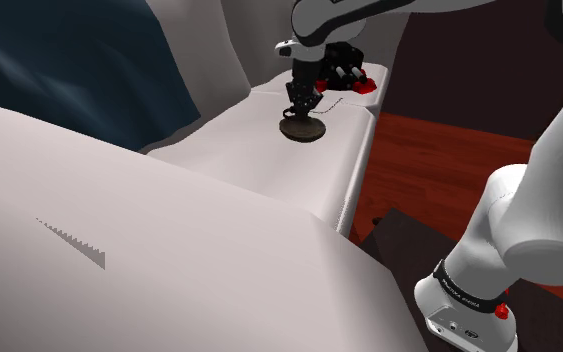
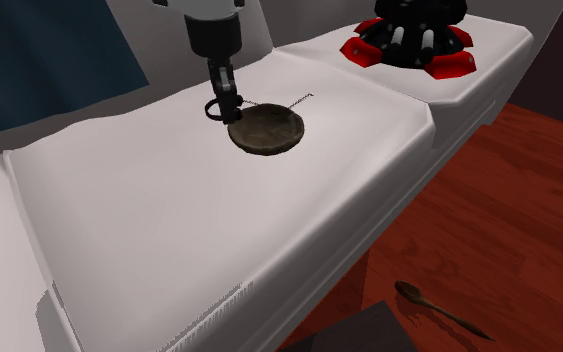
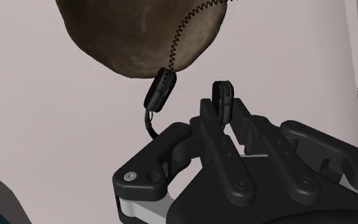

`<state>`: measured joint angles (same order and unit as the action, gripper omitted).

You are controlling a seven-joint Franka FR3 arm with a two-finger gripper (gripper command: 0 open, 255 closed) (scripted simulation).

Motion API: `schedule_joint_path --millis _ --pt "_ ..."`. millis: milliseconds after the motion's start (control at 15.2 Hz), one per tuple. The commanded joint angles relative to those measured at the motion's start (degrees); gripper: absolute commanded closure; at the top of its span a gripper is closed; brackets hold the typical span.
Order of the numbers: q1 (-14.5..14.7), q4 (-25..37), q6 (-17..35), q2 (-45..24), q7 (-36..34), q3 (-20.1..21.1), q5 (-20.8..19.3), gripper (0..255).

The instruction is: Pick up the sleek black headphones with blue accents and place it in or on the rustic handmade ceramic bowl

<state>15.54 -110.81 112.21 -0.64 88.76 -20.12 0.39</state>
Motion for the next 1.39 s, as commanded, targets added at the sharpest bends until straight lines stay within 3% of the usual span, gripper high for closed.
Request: schedule_joint_path --millis 0,198,990,1320 --pt "-1.0 4.8 -0.7 -4.4 2.5 -0.9 1.7 255" --pt "-3.0 12.8 -2.5 -11.1 6.0 -1.8 4.4 255" --pt "-3.3 6.5 5.9 -13.4 6.8 -1.4 5.6 255" --pt "-3.3 6.5 5.9 -13.4 6.8 -1.4 5.6 255"
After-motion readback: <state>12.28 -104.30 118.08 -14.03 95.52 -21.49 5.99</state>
